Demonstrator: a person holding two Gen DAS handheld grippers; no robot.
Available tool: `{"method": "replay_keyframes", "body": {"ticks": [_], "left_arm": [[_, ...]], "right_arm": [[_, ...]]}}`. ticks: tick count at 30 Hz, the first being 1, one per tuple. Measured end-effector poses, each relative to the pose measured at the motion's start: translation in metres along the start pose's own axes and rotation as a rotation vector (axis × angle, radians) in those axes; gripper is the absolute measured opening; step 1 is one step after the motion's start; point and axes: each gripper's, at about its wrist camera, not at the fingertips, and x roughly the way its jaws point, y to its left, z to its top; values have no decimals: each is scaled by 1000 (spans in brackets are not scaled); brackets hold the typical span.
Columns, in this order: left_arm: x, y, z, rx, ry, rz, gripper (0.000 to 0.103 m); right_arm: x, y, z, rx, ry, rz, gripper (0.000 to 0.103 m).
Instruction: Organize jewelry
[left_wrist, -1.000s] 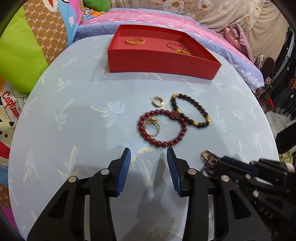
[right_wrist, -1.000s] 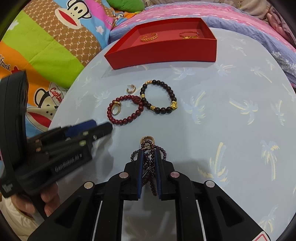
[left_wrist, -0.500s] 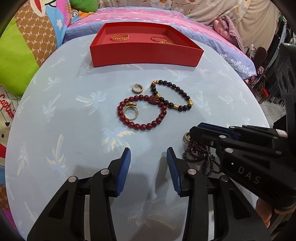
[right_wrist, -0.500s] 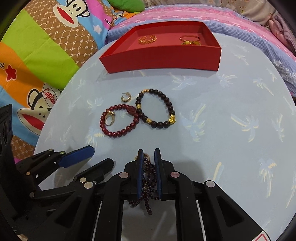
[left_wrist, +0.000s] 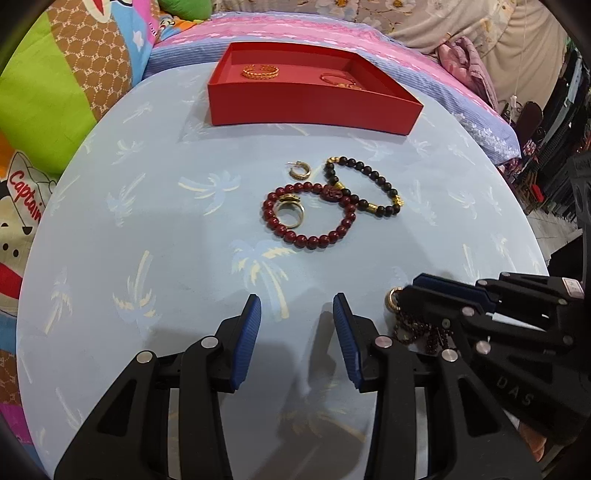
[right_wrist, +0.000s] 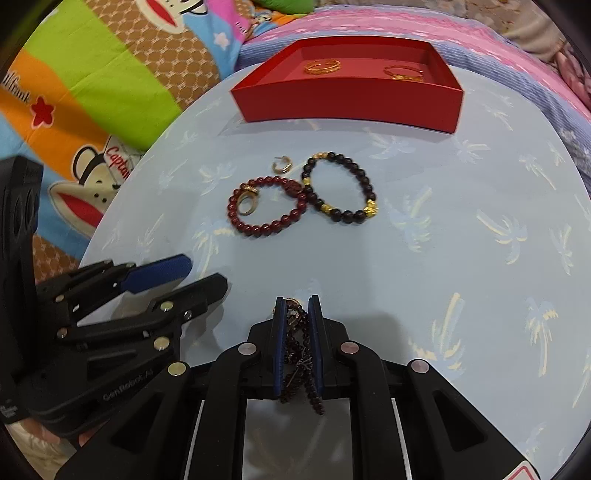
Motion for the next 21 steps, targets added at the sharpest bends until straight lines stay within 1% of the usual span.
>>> {"method": "replay_keyframes", "body": {"ticks": [4, 9, 12, 13, 14, 17, 18, 21], "left_arm": [[0, 3, 1, -7, -1, 6, 39], [-1, 9, 3, -24, -5, 13, 39], [-1, 11, 3, -31, -6, 16, 39], [-2, 11, 3, -32, -6, 15, 39], [-2, 11, 4, -32, -6, 12, 39], [-5, 7, 3, -20, -7, -10, 39], [-6, 4, 2, -14, -6, -17, 39], [-6, -4, -1, 9, -1, -32, 39]], "right_arm": [[3, 7, 2, -36, 8, -11, 17], [5, 18, 0, -127, 22, -36, 24], [4, 22, -4, -178, 21, -55, 24], [3, 22, -5, -183, 20, -55, 23], [2, 19, -6, -175, 19, -54, 19], [-2, 8, -8, -118, 16, -29, 12], [-3, 4, -9, -99, 16, -19, 11], [-9, -2, -13, -73, 9, 3, 11]]}}
